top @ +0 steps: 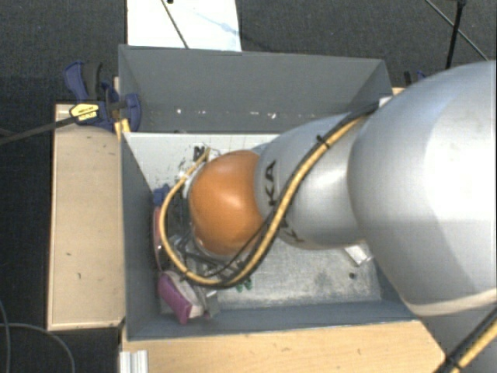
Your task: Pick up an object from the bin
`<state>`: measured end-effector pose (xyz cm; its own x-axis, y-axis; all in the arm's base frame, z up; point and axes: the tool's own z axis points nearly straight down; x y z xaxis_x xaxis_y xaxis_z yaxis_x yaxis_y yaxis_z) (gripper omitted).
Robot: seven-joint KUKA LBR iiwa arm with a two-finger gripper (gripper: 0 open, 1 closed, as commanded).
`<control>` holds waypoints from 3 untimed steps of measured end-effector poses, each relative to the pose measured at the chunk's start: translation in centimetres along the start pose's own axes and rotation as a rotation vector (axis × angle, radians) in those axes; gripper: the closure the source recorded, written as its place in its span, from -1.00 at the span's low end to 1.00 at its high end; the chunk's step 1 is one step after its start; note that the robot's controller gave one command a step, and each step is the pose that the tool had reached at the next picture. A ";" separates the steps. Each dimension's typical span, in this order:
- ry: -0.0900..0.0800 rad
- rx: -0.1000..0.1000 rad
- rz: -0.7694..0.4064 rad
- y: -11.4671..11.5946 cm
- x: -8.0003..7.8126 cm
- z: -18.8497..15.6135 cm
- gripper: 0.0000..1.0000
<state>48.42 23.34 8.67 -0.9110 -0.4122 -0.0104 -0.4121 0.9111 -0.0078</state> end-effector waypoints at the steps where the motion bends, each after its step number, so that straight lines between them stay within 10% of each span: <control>1: -0.008 -0.005 -0.598 -2.6 0.5 1.4 -1.00; 2: -0.001 0.005 -0.810 0.3 -0.2 1.3 -1.00; 3: -0.028 0.002 -1.445 -0.3 0.0 0.8 -1.00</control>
Offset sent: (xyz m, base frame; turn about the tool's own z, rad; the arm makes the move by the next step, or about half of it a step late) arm 0.0009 -0.0255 -0.0167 -0.6019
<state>48.61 23.05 7.84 0.2946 -0.9555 -0.0111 -0.9553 -0.2942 -0.0297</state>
